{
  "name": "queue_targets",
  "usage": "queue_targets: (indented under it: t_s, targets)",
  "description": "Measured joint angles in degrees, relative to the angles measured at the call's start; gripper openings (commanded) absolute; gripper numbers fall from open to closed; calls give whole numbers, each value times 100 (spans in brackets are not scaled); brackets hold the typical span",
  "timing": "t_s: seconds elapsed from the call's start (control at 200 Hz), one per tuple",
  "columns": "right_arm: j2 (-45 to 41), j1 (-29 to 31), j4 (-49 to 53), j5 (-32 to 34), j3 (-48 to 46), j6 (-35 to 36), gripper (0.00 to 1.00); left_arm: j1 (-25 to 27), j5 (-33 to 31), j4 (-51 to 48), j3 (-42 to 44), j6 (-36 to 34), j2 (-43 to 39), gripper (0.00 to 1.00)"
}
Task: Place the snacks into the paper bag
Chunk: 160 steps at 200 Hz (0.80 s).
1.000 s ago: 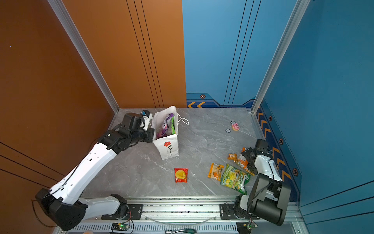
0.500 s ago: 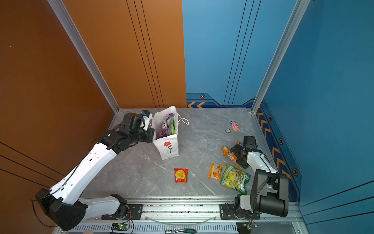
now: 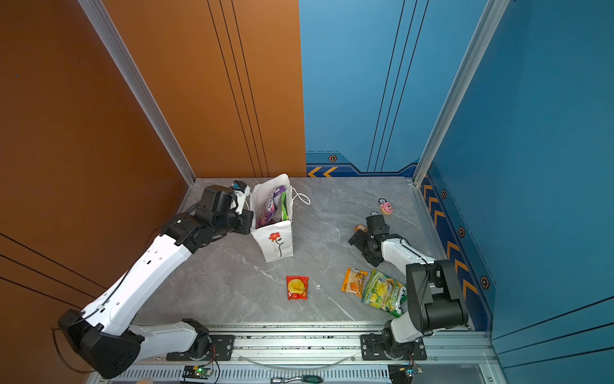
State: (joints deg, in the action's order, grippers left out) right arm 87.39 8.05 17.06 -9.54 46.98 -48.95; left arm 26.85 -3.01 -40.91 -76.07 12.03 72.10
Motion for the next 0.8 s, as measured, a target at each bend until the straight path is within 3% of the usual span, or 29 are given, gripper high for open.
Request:
queue_targets:
  t_s: [0.22, 0.556, 0.801]
  targets:
    - [-608, -197, 437, 57, 354, 442, 96, 0, 0, 0, 0, 0, 0, 0]
    - [-1143, -2122, 586, -487, 57, 809, 94, 0, 2, 0, 0, 0, 0, 0]
    - [-901, -2839, 529, -1036, -299, 855, 90, 0, 2, -2, 0, 0, 0, 0]
